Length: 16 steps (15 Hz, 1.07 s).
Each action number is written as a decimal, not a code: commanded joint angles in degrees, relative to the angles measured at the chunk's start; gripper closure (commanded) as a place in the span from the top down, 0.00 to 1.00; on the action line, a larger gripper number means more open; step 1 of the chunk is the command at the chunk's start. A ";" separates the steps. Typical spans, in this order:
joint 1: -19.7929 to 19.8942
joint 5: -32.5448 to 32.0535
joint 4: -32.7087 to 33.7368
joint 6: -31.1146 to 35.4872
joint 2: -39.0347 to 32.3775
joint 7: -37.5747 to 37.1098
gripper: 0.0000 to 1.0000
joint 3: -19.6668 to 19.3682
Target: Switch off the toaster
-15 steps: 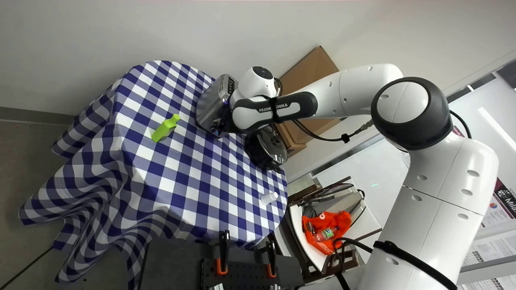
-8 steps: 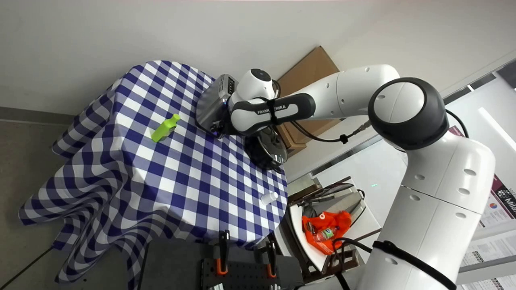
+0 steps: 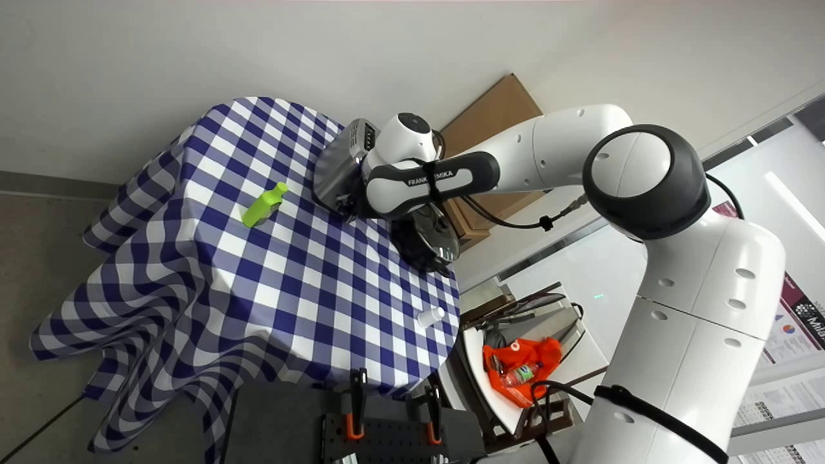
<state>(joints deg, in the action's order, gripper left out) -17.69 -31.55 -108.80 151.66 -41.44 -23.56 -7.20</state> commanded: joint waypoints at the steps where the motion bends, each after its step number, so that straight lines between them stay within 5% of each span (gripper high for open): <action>1: -1.51 0.70 0.66 2.88 -0.83 0.85 0.00 -1.77; 16: -4.35 0.31 -0.87 9.25 -0.81 0.66 0.00 -6.14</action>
<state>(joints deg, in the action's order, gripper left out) -20.55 -31.58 -109.65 158.01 -42.35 -23.56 -11.49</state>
